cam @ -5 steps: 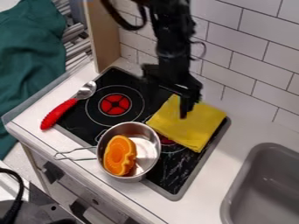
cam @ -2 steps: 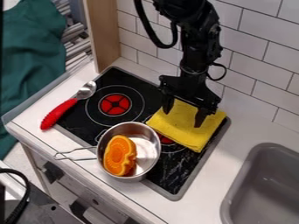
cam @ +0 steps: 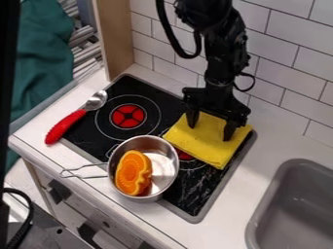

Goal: Move the yellow cloth to the left side of the burner

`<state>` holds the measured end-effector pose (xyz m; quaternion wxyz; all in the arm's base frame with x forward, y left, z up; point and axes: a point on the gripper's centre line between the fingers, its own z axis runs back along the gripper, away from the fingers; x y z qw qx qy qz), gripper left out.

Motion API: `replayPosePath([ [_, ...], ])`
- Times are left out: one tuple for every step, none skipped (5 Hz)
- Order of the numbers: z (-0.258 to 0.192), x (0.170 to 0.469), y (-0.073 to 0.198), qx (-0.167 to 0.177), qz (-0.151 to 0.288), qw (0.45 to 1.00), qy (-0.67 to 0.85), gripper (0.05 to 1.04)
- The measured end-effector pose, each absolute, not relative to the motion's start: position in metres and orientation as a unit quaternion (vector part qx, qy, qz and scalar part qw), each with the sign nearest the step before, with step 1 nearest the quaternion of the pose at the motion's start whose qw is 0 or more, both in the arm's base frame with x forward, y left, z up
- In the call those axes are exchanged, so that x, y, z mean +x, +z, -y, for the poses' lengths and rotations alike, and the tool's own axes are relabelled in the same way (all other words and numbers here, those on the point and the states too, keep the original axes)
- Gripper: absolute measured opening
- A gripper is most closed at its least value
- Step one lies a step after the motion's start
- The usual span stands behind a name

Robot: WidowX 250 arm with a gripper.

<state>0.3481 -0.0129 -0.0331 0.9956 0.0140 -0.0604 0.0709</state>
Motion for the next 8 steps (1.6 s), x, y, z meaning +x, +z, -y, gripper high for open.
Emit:
replayPosePath([
  [0.016, 0.351, -0.040, 0.002, 0.068, 0.995, 0.073, 1.001],
  [0.016, 0.354, -0.045, -0.001, 0.064, 0.995, 0.071, 1.001],
  [0.016, 0.354, -0.048, -0.007, 0.052, 0.996, 0.074, 1.002],
  [0.012, 0.359, -0.049, -0.005, 0.041, 0.997, 0.066, 1.001],
  [-0.003, 0.362, -0.050, 0.008, 0.032, 0.998, 0.048, 1.001],
  [-0.018, 0.363, -0.051, 0.015, 0.029, 0.999, 0.037, 0.999],
  [-0.036, 0.371, -0.051, 0.017, 0.031, 0.999, 0.038, 0.999],
  [-0.066, 0.369, -0.051, 0.019, 0.034, 0.998, 0.053, 0.999],
])
